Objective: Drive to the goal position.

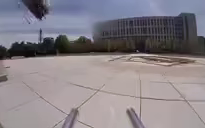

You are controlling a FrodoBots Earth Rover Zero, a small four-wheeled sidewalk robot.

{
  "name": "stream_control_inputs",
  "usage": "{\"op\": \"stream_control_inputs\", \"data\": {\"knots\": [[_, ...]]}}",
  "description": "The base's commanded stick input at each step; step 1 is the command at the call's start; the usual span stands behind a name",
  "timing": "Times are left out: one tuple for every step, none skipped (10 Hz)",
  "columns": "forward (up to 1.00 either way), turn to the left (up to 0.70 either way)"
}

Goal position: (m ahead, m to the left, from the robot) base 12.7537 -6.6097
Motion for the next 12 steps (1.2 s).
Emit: {"op": "stream_control_inputs", "data": {"knots": [[0.50, 0.00], [0.50, 0.00], [0.50, 0.00], [0.50, 0.00], [0.50, 0.00], [0.50, 0.00], [0.50, 0.00], [0.50, 0.00], [0.50, 0.00], [0.50, 0.00], [0.50, 0.00], [0.50, 0.00]]}}
